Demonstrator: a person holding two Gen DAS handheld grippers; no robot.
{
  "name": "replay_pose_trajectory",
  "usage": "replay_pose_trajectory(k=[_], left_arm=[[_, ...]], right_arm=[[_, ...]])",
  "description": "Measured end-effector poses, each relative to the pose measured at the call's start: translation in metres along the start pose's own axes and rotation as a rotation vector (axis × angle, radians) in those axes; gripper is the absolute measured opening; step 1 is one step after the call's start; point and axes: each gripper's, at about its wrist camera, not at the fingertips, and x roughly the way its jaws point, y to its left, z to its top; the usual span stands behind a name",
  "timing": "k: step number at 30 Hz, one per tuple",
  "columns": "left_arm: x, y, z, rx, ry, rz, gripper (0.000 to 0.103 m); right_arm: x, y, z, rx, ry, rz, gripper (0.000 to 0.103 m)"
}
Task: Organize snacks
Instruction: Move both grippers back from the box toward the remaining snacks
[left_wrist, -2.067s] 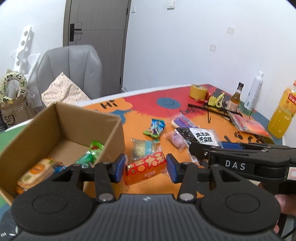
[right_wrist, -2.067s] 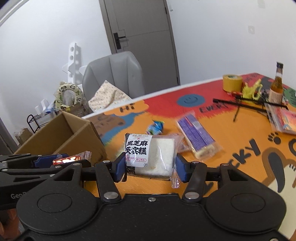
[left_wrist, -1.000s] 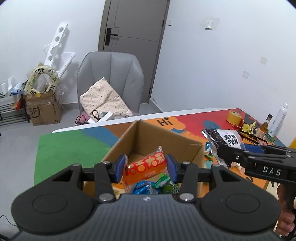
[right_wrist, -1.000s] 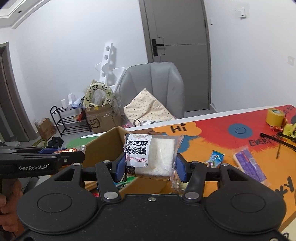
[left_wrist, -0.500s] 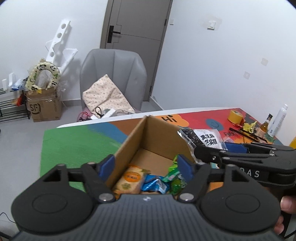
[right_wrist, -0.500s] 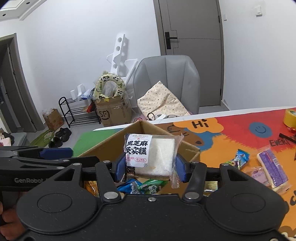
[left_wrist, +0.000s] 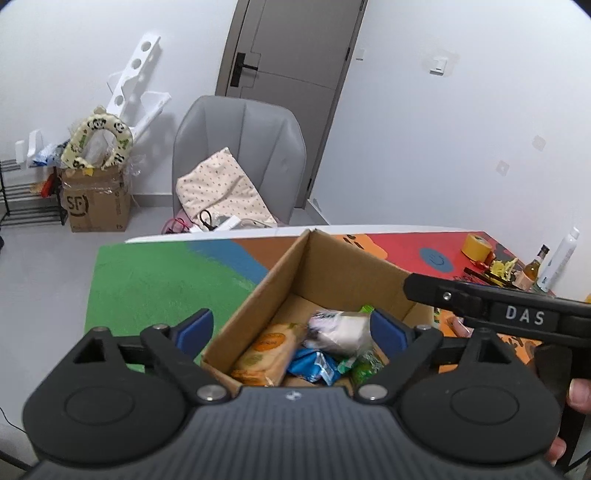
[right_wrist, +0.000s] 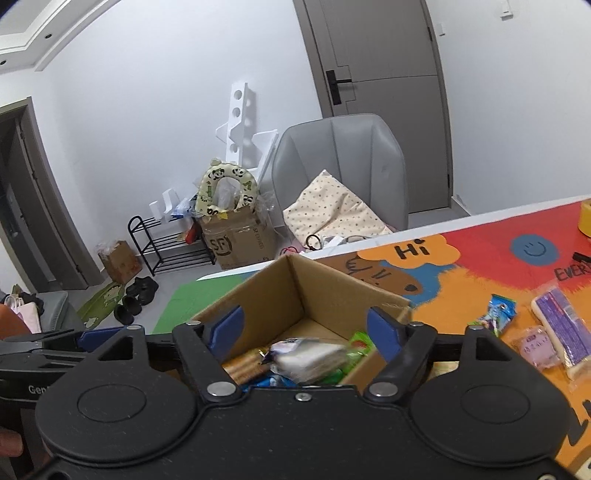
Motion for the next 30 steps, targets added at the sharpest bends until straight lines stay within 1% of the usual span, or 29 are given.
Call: replay_pose_trajectory(k=[5, 7, 10, 19, 30], left_arm=[[0.003, -0.006, 0.001, 0.015, 0.026, 0.01, 0.091], [0.005, -0.008, 0.001, 0.01, 0.04, -0.002, 0.091], [0.006, -0.014, -0.001, 0.025, 0.046, -0.012, 0.092], [0.009, -0.041, -0.004, 0.048, 0.06, -0.036, 0.092], [0.004, -0.085, -0.01, 0.1, 0.096, -0.077, 0.092]], right_arm=[[-0.013, -0.013, -0.008, 0.016, 0.001, -0.029, 0.087], [-0.019, -0.02, -0.011, 0.024, -0.002, -0.04, 0.095], [-0.026, -0.03, -0.015, 0.033, -0.001, -0.051, 0.103], [-0.046, -0.062, -0.028, 0.058, 0.018, -0.091, 0.103], [-0.073, -0.09, -0.035, 0.077, 0.009, -0.128, 0.103]])
